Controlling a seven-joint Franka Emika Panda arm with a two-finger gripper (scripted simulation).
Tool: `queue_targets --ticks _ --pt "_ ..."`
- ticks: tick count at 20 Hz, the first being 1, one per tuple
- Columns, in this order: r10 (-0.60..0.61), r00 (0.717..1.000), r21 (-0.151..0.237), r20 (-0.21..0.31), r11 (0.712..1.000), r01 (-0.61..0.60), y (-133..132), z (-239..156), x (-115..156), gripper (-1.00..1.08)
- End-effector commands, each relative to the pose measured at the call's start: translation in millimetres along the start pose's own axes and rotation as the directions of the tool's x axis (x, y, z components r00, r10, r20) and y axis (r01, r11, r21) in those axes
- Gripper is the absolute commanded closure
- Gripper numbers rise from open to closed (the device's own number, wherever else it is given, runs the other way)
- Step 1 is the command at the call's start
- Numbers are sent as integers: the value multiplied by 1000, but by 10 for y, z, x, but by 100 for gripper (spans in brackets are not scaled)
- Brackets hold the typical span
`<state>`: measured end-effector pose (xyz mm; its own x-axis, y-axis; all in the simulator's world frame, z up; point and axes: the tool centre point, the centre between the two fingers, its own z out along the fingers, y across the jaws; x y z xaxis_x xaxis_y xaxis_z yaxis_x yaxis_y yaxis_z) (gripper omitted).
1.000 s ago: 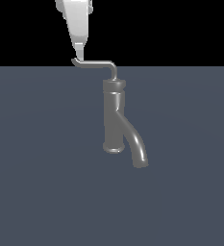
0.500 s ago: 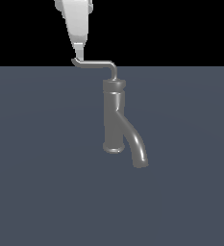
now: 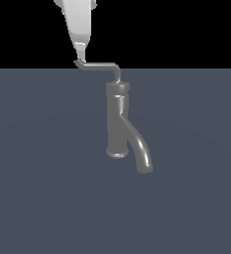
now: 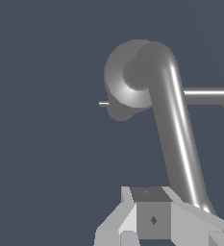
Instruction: Turn on the faucet by rotating a designated handle.
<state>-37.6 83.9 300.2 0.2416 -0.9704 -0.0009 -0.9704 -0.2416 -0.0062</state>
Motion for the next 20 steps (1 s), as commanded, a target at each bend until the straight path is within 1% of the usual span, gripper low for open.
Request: queue_targets --ticks 1,9,10,11,20 --pt "1 1000 -6 -1 1000 -1 112 1 -6 108" --pt "1 1000 -6 -1 1000 -1 372 -1 -23 108" --pt "1 1000 -6 -1 1000 -1 372 -1 -23 108" --pt "-5 1000 -2 0 1000 5 316 -2 -48 108" --pt "-3 1000 -3 0 1000 3 603 -4 188 108"
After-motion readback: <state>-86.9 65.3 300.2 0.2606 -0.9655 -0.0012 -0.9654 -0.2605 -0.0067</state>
